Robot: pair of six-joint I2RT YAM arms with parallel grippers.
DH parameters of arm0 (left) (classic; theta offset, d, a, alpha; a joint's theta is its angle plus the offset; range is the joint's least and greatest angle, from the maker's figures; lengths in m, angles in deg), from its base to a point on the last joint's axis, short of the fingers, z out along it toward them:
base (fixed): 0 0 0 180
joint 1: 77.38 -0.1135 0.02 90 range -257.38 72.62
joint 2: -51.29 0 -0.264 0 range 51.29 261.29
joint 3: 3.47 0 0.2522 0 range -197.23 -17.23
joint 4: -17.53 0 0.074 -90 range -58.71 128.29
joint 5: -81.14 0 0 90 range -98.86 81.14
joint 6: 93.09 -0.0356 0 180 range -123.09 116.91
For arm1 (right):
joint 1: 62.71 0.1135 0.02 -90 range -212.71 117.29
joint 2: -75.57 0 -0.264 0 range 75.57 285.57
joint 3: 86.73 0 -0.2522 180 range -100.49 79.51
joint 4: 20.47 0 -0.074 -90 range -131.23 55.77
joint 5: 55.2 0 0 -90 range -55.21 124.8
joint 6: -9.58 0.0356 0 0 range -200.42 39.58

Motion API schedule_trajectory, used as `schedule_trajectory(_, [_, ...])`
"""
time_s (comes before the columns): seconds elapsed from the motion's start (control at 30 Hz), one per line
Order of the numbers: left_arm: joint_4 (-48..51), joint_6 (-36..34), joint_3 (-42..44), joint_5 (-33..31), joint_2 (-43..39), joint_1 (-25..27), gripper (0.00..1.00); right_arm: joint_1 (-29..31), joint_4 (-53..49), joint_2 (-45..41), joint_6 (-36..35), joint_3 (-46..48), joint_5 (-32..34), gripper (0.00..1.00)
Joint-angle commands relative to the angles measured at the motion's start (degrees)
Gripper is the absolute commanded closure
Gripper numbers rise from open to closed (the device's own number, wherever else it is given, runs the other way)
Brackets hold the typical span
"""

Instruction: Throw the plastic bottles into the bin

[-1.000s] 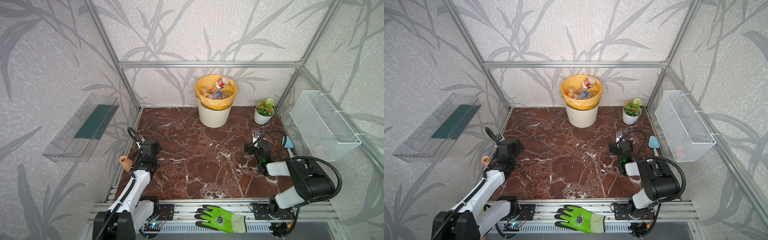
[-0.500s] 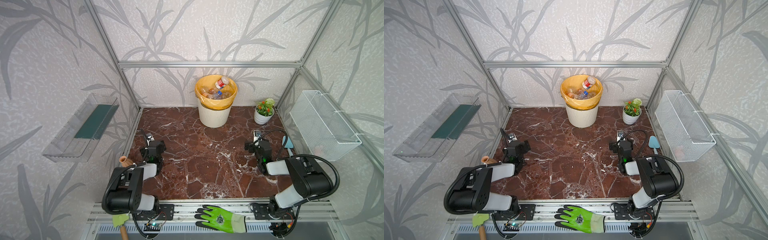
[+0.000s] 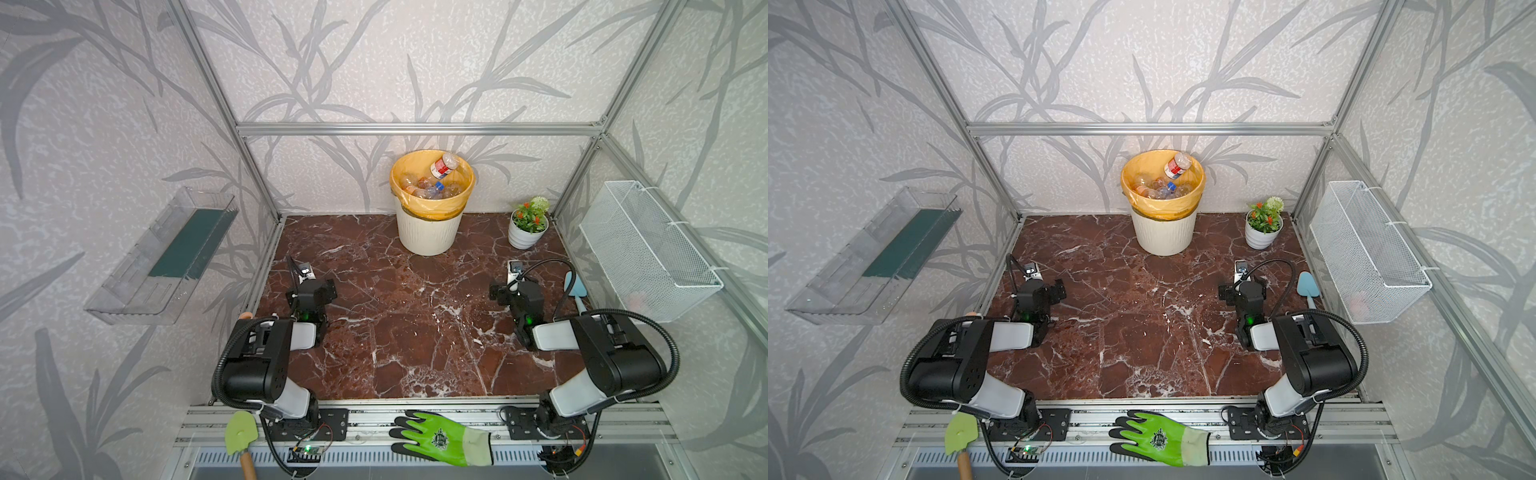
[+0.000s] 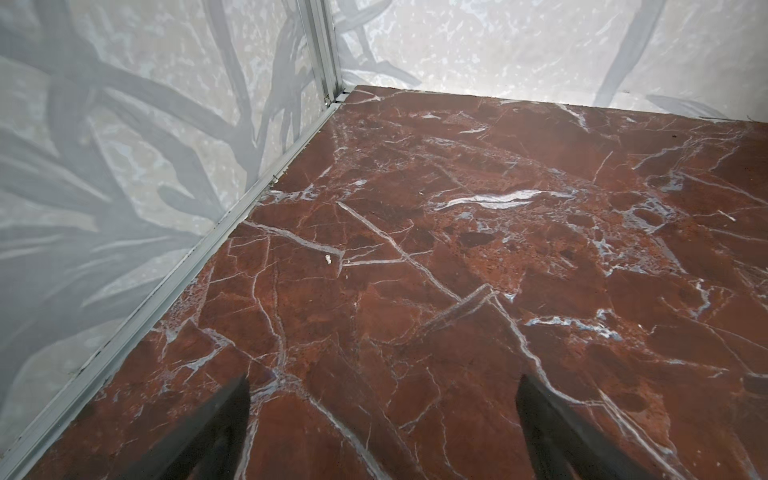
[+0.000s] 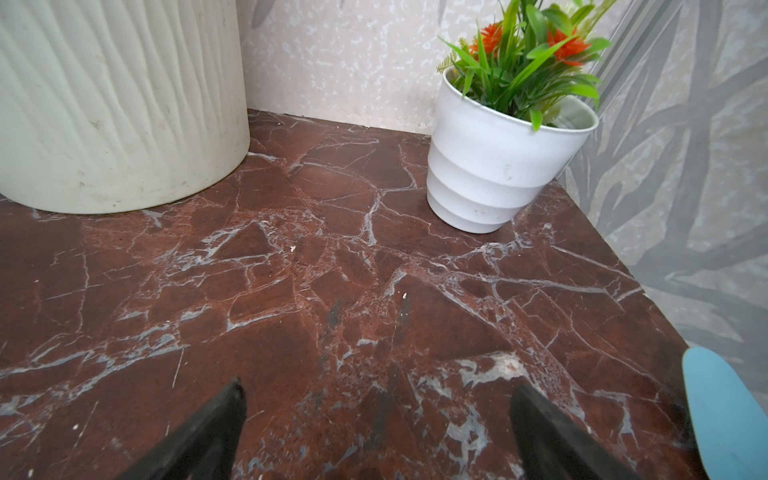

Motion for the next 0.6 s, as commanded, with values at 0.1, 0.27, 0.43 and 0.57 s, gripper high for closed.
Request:
schedule_trajectory(0.1, [-0.20,-0.39,-0.94,0.00,-0.73,-0.18,0.01,0.01,2.55,0.45,-0.13,0.41,-0.01,0.01])
schedule_trajectory(0.27, [-0.25,-0.45,-0.94,0.00,-0.66,-0.13,0.01,0.00,2.46,0.43,-0.14,0.36,-0.01,0.01])
schedule_trajectory(0.43, [-0.24,-0.38,-0.94,0.00,-0.67,-0.12,0.01,-0.09,1.76,0.32,0.05,0.14,-0.18,0.01])
schedule_trajectory(0.57, [-0.24,-0.38,-0.94,0.00,-0.70,-0.17,0.01,-0.09,2.07,0.35,-0.04,0.23,-0.14,0.01])
